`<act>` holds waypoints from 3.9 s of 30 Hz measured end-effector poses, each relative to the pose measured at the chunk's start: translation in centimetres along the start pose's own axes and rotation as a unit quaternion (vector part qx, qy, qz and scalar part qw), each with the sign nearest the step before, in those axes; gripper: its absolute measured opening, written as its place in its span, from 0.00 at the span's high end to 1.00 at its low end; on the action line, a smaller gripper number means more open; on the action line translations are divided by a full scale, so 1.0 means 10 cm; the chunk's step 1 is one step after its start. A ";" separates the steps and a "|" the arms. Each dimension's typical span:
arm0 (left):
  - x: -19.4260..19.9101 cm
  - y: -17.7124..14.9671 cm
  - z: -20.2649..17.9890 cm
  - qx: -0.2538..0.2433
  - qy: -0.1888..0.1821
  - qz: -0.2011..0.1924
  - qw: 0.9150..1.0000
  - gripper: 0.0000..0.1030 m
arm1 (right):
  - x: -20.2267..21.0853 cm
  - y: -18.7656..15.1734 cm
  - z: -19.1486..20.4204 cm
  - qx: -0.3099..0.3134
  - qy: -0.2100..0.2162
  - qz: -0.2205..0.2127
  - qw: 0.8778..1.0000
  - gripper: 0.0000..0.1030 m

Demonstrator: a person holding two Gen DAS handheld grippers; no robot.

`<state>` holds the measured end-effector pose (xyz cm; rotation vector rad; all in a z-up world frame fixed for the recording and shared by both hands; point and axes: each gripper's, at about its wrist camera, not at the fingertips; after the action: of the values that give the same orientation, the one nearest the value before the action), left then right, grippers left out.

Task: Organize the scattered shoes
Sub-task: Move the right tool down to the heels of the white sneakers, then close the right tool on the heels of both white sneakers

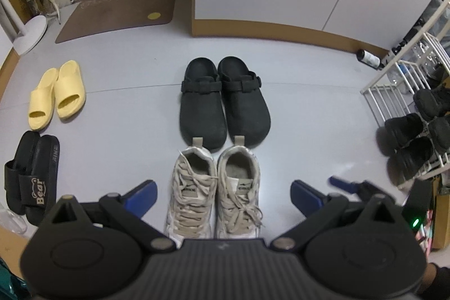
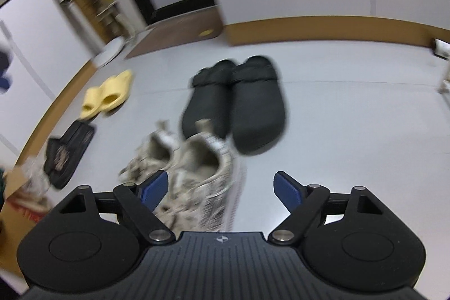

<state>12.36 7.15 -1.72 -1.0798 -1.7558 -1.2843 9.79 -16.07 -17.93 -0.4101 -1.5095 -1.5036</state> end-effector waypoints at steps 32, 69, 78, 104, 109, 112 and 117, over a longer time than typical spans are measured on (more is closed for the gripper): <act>-0.32 -0.13 0.36 0.008 0.050 0.065 0.997 0.01 | -0.46 -0.07 0.68 -0.006 0.061 0.063 0.996 0.40; -0.07 -0.01 0.16 0.020 -0.012 -0.002 1.000 0.01 | -1.36 -0.14 1.17 -0.101 -0.054 0.034 0.993 0.54; -0.09 -0.02 0.16 0.023 -0.021 0.005 1.000 0.01 | -1.42 -0.14 1.20 -0.128 -0.066 0.052 0.988 0.54; -0.07 -0.02 0.15 0.026 -0.034 0.010 0.999 0.01 | -1.52 -0.27 1.30 -0.116 -0.099 0.034 0.988 0.61; -0.09 -0.02 0.16 0.028 -0.033 0.011 0.999 0.01 | -1.54 -0.30 1.36 -0.076 -0.106 0.025 0.991 0.61; -0.08 -0.02 0.15 0.027 -0.036 0.011 0.999 0.01 | -1.64 -0.27 1.35 -0.067 -0.098 0.042 0.992 0.61; -0.08 -0.04 0.15 0.029 -0.034 0.009 0.999 0.01 | -1.67 -0.20 1.27 -0.049 -0.078 0.061 0.994 0.69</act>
<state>12.27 8.40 -3.00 -1.1150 -1.8180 -1.1901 12.05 1.23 -29.79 -0.6791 -1.5051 -1.4797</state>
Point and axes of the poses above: each gripper's, at about its wrist camera, not at the fingertips, and x roughly against the way its jaws point, z to its left, y to its top, and after that the axes turned 11 degrees about -y, right-handed
